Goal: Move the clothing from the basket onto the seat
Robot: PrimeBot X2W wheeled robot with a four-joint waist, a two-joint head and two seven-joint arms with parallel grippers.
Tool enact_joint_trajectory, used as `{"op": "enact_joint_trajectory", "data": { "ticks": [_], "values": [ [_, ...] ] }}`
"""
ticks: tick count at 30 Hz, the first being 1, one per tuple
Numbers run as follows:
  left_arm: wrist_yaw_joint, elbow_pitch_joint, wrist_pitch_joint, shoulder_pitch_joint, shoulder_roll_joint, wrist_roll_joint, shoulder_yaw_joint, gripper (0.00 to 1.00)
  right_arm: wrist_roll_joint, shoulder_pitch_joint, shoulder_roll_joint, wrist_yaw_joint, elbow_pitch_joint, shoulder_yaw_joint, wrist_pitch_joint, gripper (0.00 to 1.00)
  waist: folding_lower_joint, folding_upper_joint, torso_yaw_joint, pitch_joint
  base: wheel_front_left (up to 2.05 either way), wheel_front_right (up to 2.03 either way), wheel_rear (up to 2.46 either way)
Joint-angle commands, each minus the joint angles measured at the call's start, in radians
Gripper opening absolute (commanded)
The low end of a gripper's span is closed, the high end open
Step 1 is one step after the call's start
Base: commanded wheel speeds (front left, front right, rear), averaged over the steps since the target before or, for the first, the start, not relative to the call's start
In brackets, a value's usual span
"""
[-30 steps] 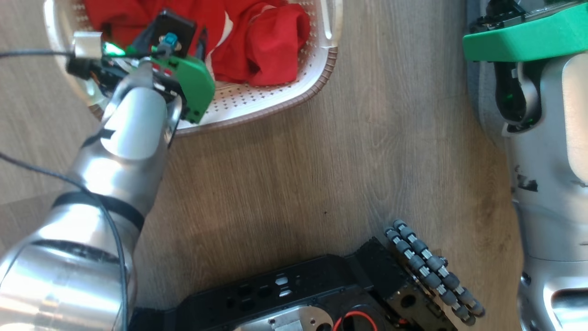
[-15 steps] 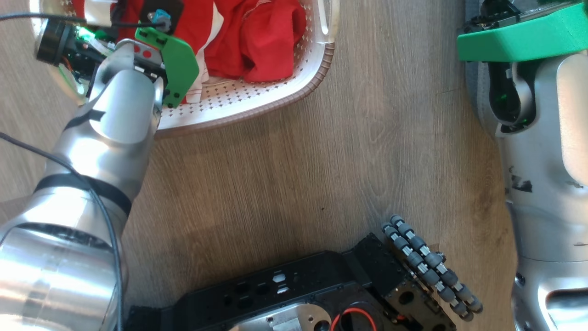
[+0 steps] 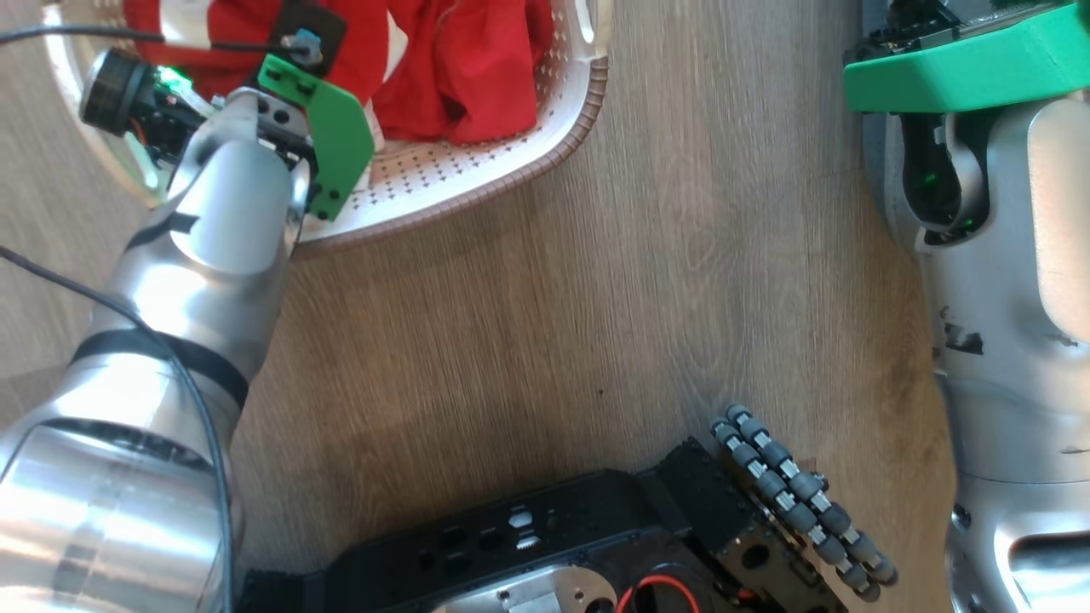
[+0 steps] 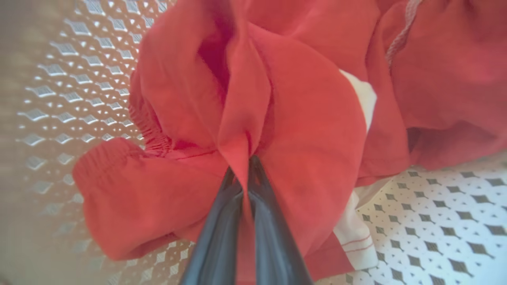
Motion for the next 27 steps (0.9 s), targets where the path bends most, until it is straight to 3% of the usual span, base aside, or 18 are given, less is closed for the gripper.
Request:
{"op": "enact_joint_trajectory", "data": {
  "ticks": [1, 14, 27],
  "values": [
    [-0.005, -0.016, -0.024, 0.034, 0.007, -0.01, 0.001, 0.0, 0.006, 0.02, 0.01, 0.0, -0.024, 0.004, -0.006, 1.0, 0.0, 0.0, 0.008, -0.023, 0.0, 0.0, 0.0],
    [-0.094, -0.134, -0.18, 0.178, 0.002, -0.19, -0.046, 0.0, 0.007, 0.107, -0.016, 0.0, 0.049, 0.021, -0.006, 1.0, 0.0, 0.0, 0.062, -0.273, 0.0, 0.0, 0.0],
    [-0.081, -0.303, -0.194, 0.319, 0.002, -0.376, -0.137, 0.0, 0.019, 0.229, -0.039, 0.0, 0.131, 0.053, -0.006, 1.0, 0.0, 0.0, 0.127, -0.537, 0.0, 0.0, 0.0]
  ]
}}
